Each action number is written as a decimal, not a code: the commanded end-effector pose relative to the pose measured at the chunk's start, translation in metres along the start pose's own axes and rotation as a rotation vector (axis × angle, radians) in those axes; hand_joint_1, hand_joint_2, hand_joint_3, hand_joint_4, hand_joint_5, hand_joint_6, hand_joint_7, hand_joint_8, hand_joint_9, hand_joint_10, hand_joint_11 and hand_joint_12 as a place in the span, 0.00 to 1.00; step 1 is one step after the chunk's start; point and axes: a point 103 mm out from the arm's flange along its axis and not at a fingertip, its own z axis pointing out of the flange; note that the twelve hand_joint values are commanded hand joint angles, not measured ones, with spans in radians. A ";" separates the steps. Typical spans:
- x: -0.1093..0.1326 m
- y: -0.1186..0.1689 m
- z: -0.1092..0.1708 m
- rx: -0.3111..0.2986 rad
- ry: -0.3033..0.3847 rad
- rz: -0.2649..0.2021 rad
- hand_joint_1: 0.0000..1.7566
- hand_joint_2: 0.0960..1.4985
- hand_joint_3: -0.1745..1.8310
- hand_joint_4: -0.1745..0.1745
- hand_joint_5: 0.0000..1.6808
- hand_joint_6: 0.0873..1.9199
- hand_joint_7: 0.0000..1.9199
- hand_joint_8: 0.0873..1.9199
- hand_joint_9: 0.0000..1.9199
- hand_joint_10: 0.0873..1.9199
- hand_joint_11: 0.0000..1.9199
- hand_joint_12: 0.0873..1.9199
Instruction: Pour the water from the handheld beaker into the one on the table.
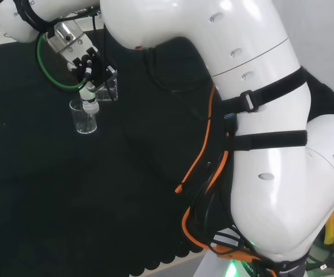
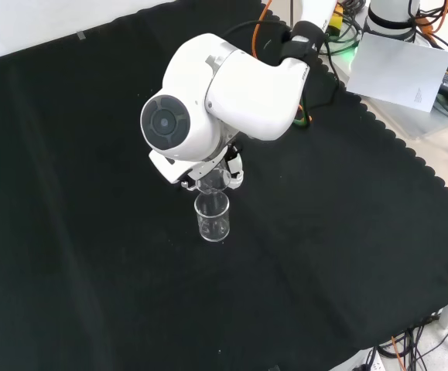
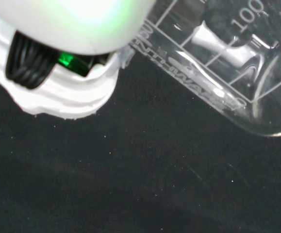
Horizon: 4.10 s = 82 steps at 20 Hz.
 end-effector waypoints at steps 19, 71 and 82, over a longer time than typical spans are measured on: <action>0.000 -0.001 -0.002 0.042 -0.030 0.013 0.70 0.32 0.44 0.02 0.96 0.00 0.93 0.00 0.91 0.00 0.75 0.36; 0.006 -0.003 -0.015 0.055 -0.036 -0.002 0.70 0.33 0.44 0.01 0.96 0.00 0.93 0.00 0.91 0.01 0.75 0.36; 0.001 -0.004 -0.012 0.052 -0.014 -0.004 0.70 0.33 0.44 0.01 0.96 0.00 0.93 0.00 0.91 0.01 0.75 0.36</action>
